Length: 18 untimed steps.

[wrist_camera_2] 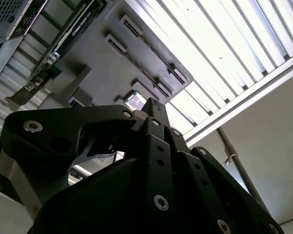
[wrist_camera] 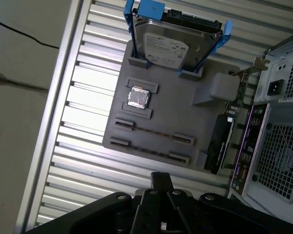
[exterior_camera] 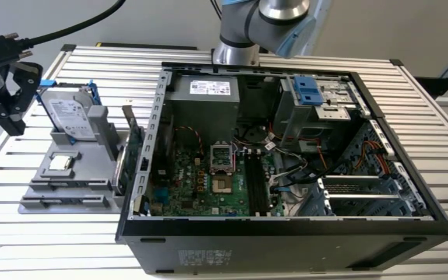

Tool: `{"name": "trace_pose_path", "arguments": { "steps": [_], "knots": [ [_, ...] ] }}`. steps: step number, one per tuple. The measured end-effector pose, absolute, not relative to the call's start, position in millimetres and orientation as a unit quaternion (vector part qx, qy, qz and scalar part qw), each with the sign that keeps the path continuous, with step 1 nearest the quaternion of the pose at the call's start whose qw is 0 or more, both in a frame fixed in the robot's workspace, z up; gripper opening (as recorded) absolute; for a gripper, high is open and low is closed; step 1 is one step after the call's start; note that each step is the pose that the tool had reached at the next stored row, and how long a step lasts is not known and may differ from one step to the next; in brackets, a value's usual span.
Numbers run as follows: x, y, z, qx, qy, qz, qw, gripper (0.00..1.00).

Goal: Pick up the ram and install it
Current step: 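Pick up the ram and move it above insertion slot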

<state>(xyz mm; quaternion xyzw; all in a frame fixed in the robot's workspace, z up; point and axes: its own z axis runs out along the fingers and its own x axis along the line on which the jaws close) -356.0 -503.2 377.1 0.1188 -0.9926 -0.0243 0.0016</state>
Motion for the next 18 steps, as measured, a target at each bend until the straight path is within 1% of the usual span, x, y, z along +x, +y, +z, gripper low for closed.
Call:
{"name": "trace_pose_path", "arguments": {
  "steps": [18],
  "knots": [
    [-356.0, -503.1, 377.1, 0.173, -0.985, -0.024, 0.003, 0.0]
  ]
}}
